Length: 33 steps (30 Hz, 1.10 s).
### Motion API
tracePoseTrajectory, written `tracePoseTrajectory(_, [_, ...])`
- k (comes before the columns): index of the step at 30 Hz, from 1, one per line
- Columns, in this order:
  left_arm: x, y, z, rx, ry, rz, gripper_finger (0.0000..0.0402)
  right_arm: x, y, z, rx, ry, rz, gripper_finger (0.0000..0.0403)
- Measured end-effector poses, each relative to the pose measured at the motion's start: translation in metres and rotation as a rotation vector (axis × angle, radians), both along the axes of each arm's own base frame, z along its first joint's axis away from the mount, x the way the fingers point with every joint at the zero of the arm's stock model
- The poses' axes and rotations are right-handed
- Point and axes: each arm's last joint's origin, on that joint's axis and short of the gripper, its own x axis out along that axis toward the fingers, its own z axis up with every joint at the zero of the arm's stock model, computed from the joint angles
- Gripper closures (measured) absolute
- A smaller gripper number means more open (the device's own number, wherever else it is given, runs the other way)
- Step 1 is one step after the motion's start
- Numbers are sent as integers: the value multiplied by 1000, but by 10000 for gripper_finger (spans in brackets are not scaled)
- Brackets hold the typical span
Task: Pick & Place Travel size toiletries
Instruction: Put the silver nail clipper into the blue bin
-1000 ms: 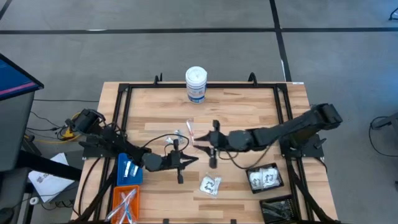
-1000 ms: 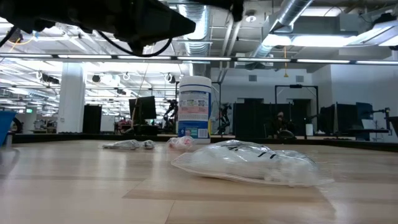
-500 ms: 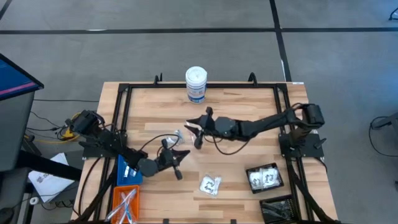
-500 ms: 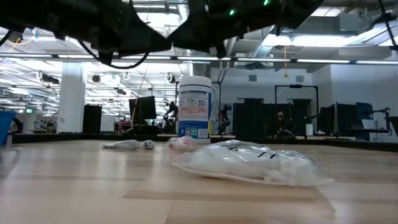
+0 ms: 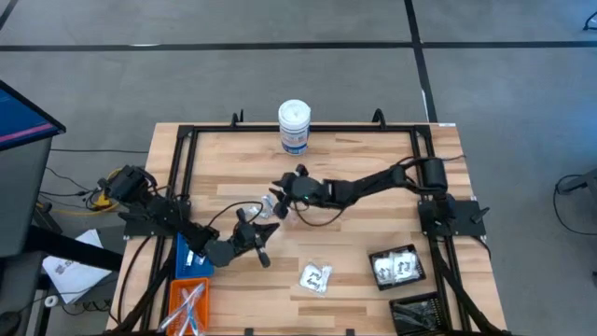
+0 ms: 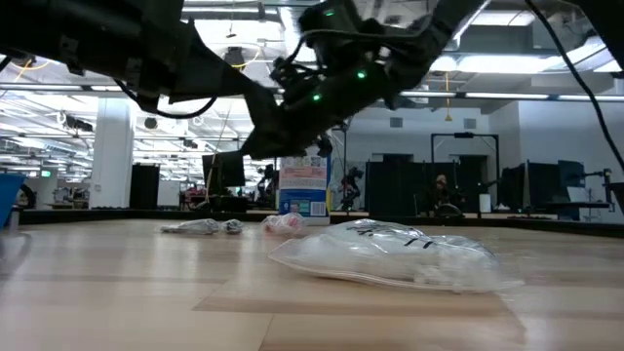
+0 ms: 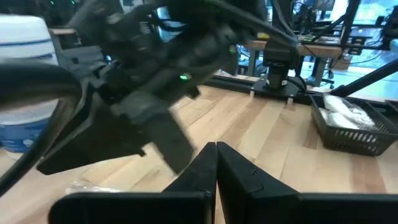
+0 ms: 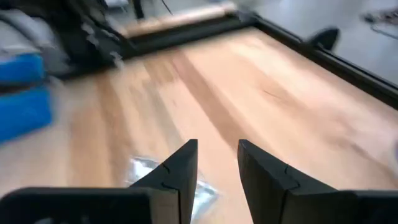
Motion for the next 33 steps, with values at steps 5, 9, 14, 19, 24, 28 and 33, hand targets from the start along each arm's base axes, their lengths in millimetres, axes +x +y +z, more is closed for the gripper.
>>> tracePoseTrajectory(5, [-2, -2, 0, 27, 12, 10, 401, 16, -2, 9, 54, 106, -41, 294])
tracePoseTrajectory(9, [-4, -5, 0, 52, 23, 14, 401, 24, 1, 0, 100, 207, -35, 294])
tracePoseTrajectory(14, [-19, -16, 7, 116, 17, 158, 401, 35, 0, -8, 213, 283, 50, 294])
tracePoseTrajectory(19, [-27, -20, 21, 129, 9, 176, 401, 41, 2, -19, 246, 357, 51, 294])
tracePoseTrajectory(24, [-27, -20, 20, 146, 23, 174, 401, 40, 1, -19, 295, 392, 7, 294])
tracePoseTrajectory(28, [-26, -20, 19, 147, 26, 159, 401, 40, 2, -19, 308, 395, 12, 294])
tracePoseTrajectory(33, [-25, -19, 19, 147, 27, 159, 401, 39, 5, -19, 391, 400, 64, 293])
